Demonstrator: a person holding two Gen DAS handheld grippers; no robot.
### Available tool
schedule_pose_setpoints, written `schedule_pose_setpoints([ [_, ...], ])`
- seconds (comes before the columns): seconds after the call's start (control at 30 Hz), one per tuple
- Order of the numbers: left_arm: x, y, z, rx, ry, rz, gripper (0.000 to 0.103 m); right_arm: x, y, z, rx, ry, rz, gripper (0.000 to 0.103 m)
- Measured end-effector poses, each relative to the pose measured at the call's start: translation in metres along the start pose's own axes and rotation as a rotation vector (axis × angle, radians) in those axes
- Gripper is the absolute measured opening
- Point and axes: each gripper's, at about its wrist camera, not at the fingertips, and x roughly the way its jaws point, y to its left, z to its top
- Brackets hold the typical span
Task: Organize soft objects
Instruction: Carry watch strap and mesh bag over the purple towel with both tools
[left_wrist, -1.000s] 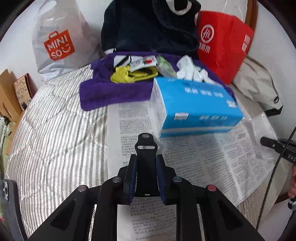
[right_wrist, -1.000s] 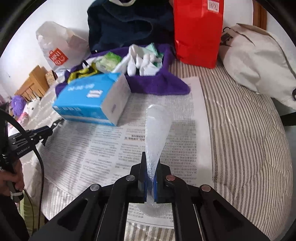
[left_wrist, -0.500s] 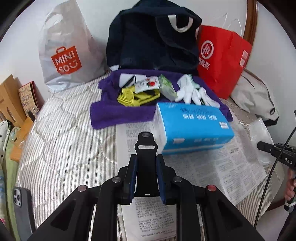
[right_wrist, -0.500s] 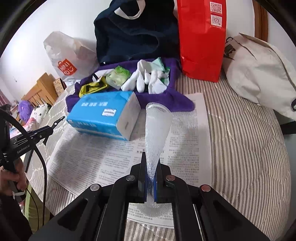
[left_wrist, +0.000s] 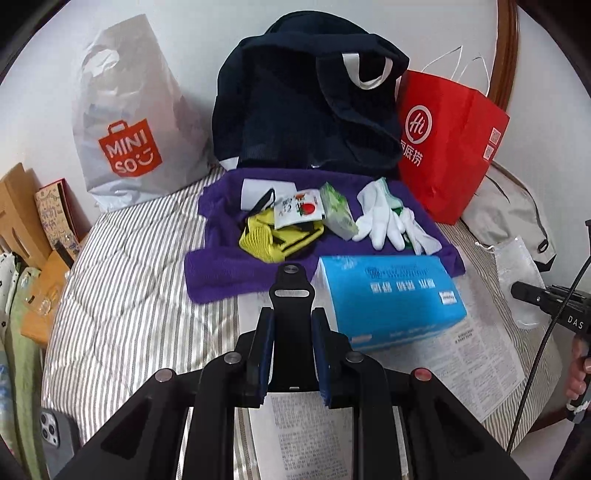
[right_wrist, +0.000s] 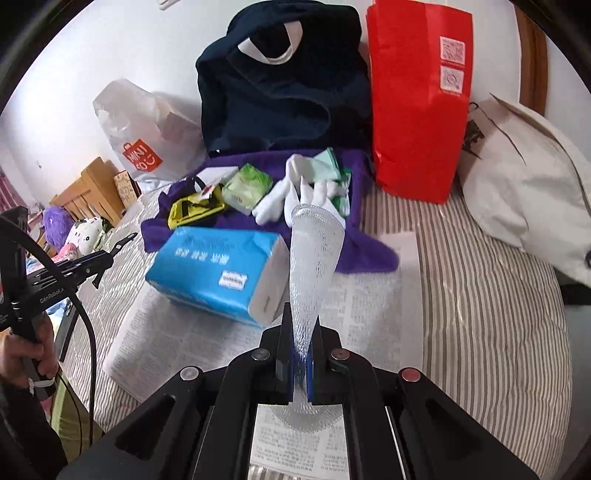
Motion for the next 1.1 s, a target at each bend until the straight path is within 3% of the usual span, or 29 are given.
schedule_pose_setpoints([
  [1.1, 0.057, -0.006, 0.086, 0.037, -0.026, -0.068, 0.02, 0.07, 0.022, 0.094, -0.064, 0.007, -0.009, 0.004],
])
